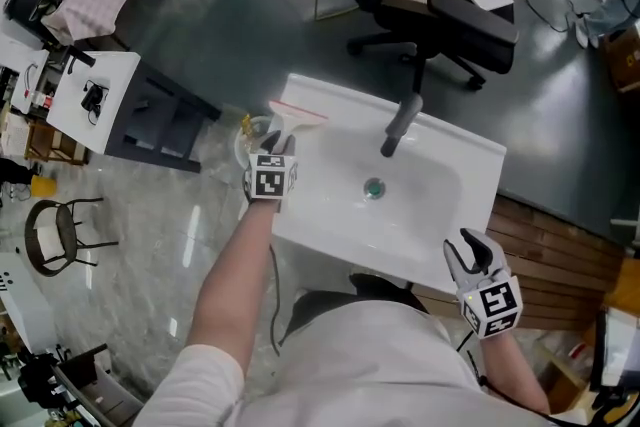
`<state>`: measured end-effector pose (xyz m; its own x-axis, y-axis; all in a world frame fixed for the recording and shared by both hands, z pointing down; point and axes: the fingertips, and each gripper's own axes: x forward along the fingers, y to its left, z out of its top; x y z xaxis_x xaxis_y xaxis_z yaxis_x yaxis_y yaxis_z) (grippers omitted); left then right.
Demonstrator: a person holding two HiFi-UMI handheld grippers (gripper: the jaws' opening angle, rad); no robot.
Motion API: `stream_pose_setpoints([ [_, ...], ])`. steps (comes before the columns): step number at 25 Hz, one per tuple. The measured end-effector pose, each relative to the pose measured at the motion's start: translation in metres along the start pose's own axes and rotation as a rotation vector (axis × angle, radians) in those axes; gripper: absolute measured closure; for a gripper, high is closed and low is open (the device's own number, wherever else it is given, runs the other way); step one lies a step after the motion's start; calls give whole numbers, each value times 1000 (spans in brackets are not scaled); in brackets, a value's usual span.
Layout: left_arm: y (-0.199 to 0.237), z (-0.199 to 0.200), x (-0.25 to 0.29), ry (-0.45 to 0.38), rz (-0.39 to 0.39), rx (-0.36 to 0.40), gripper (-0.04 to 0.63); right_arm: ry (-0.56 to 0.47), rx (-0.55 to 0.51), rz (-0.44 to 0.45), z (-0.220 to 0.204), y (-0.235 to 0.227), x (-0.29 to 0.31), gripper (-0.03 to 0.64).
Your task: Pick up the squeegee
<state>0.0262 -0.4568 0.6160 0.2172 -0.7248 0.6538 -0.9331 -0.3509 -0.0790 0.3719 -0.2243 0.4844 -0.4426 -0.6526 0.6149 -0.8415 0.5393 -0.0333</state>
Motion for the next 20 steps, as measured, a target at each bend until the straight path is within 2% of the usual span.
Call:
stream_pose_setpoints([
  [6,0,0,-1,2,-6,-28,485,3,-5,4,2,1,3,482],
  [11,3,6,-12,-35,0,-83,485,-8,-19,9,8,6,6,482],
  [20,2,14,-62,-106,-32,-110,485,-48,-51,39,25,40,9,482],
])
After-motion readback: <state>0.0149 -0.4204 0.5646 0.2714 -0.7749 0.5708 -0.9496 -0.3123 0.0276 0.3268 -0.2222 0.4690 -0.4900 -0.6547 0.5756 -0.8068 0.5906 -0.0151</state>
